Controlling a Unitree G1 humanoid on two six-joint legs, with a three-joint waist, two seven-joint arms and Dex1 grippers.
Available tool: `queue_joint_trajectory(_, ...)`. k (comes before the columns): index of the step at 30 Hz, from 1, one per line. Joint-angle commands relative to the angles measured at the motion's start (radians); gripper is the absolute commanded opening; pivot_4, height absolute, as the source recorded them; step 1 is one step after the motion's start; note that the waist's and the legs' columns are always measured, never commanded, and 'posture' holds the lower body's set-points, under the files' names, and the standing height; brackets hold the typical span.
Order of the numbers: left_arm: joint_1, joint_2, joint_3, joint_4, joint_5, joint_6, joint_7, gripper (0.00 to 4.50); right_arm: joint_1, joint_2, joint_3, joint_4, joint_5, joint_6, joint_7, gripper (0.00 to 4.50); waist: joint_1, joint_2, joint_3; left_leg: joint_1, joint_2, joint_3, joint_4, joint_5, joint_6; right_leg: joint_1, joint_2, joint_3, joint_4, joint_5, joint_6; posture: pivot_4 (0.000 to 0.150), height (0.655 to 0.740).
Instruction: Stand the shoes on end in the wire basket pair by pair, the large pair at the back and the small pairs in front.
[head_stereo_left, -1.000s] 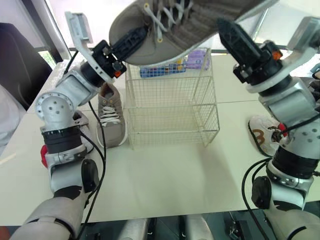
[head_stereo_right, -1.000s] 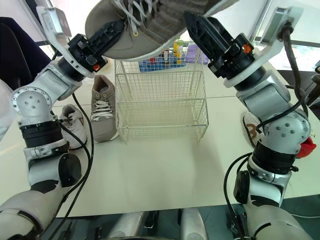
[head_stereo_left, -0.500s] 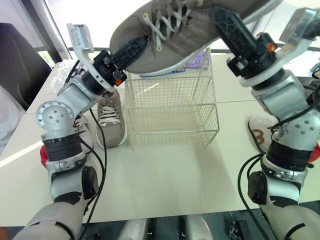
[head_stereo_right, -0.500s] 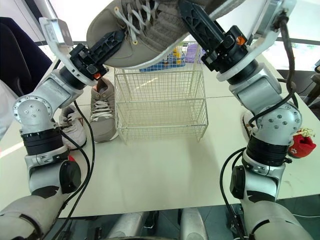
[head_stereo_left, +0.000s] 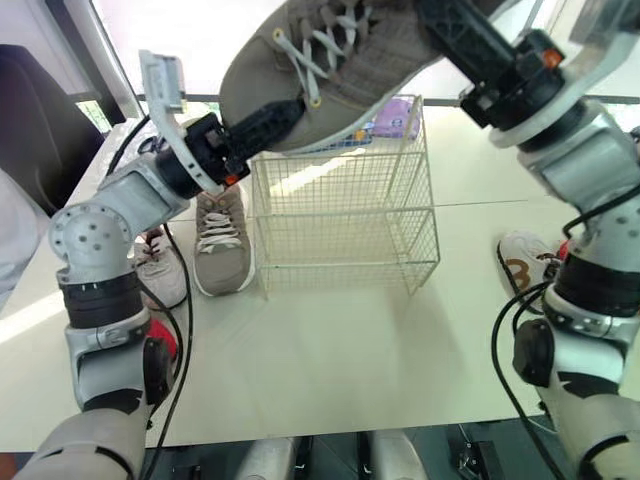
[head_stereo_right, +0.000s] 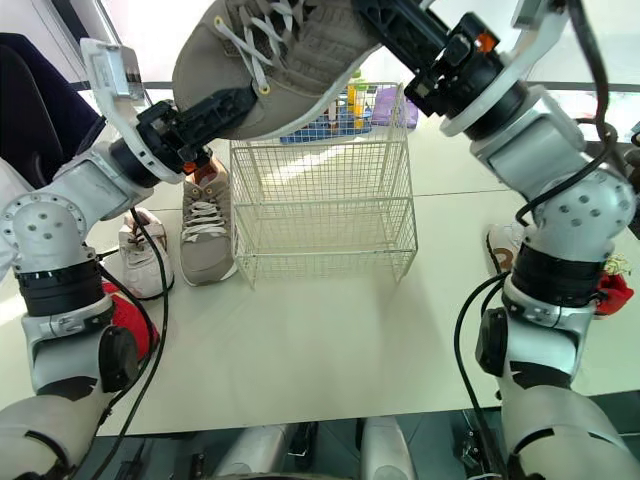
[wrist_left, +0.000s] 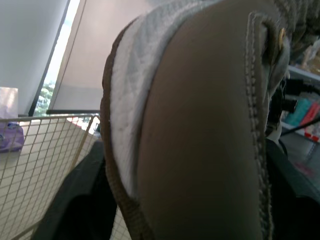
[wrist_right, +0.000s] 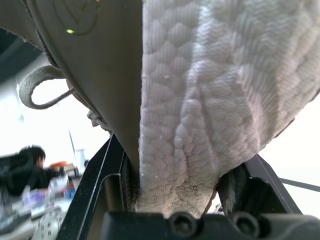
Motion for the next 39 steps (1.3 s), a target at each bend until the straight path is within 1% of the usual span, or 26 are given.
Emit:
queue_joint_trajectory(1, 0.015, 0.085, -0.018, -0.039, 0.043, -0.009, -0.064, 4.41, -0.104, -0.114, 0.011, 0.058, -0.068, -0.006, 0.167, 1.74, -0.002, 0.000, 0.000, 0.000, 0.000, 0.000, 0.000, 0.000, 0.000, 0.000, 0.000, 0.000, 0.000, 0.000, 0.000, 0.150, 0.7400)
queue_joint_trajectory(4, 0.046, 0.172, -0.022, -0.031, 0.100, -0.044, -0.129, 4.41, -0.200, -0.257, 0.097, 0.218, -0.237, -0.055, 0.408, 1.74, -0.005, 0.000, 0.000, 0.000, 0.000, 0.000, -0.002, 0.000, 0.000, -0.001, 0.000, 0.000, -0.001, -0.001, -0.002, 0.150, 0.7400)
queue_joint_trajectory(7, 0.066, 0.207, -0.023, -0.032, 0.131, -0.065, -0.152, 4.41, -0.299, -0.325, 0.193, 0.382, -0.417, -0.164, 0.585, 1.74, -0.006, 0.000, 0.000, 0.000, 0.000, 0.001, -0.004, 0.000, 0.000, -0.001, 0.000, 0.000, -0.002, -0.002, -0.004, 0.150, 0.7400)
queue_joint_trajectory(8, 0.078, 0.213, -0.020, -0.048, 0.130, -0.065, -0.154, 4.41, -0.359, -0.340, 0.234, 0.470, -0.490, -0.221, 0.650, 1.74, -0.006, 0.000, 0.000, 0.000, 0.000, 0.001, -0.004, 0.000, 0.000, -0.001, 0.000, 0.000, -0.002, -0.002, -0.004, 0.150, 0.7400)
queue_joint_trajectory(11, 0.097, 0.214, -0.017, -0.078, 0.139, -0.074, -0.153, 4.41, -0.517, -0.336, 0.342, 0.723, -0.700, -0.407, 0.804, 1.74, -0.021, 0.000, 0.002, -0.001, 0.000, 0.003, -0.005, 0.000, 0.000, -0.003, -0.001, 0.002, -0.003, -0.002, -0.003, 0.150, 0.7400)
queue_joint_trajectory(15, 0.108, 0.201, -0.015, -0.097, 0.140, -0.082, -0.144, 4.41, -0.637, -0.282, 0.386, 0.963, -0.855, -0.589, 0.908, 1.74, -0.024, -0.001, 0.003, -0.001, 0.000, 0.003, -0.009, 0.001, -0.003, -0.004, -0.001, 0.001, -0.005, 0.000, 0.000, 0.150, 0.7400)
queue_joint_trajectory(19, 0.121, 0.193, -0.015, -0.117, 0.143, -0.093, -0.138, 4.41, -0.700, -0.237, 0.387, 1.123, -0.956, -0.713, 0.971, 1.74, -0.028, -0.001, 0.003, -0.001, 0.000, 0.003, -0.012, 0.003, -0.007, -0.005, -0.001, 0.002, -0.006, 0.000, 0.000, 0.150, 0.7400)
queue_joint_trajectory(22, 0.125, 0.190, -0.013, -0.122, 0.143, -0.099, -0.134, 4.41, -0.707, -0.212, 0.378, 1.193, -1.000, -0.763, 1.021, 1.74, -0.027, 0.000, 0.003, -0.001, 0.000, 0.003, -0.012, 0.004, -0.007, -0.005, 0.000, 0.002, -0.006, 0.000, 0.000, 0.150, 0.7400)
queue_joint_trajectory(25, 0.129, 0.190, -0.011, -0.125, 0.142, -0.104, -0.133, 4.41, -0.707, -0.191, 0.361, 1.247, -1.030, -0.808, 1.030, 1.74, -0.026, 0.000, 0.003, -0.001, 0.000, 0.003, -0.012, 0.004, -0.007, -0.005, 0.000, 0.002, -0.005, 0.000, 0.000, 0.150, 0.7400)
queue_joint_trajectory(31, 0.130, 0.184, -0.021, -0.138, 0.145, -0.113, -0.126, 4.41, -0.664, -0.146, 0.352, 1.313, -1.090, -0.876, 1.048, 1.74, -0.025, 0.000, 0.003, 0.000, 0.000, 0.003, -0.011, 0.004, -0.008, -0.005, 0.000, 0.002, -0.003, 0.000, 0.000, 0.150, 0.7400)
queue_joint_trajectory(39, 0.118, 0.176, -0.035, -0.148, 0.145, -0.114, -0.116, 4.41, -0.598, -0.096, 0.340, 1.366, -1.159, -0.920, 0.998, 1.74, -0.021, 0.000, 0.003, 0.000, 0.000, 0.002, -0.011, 0.005, -0.010, -0.005, 0.000, 0.002, -0.001, 0.000, 0.000, 0.150, 0.7400)
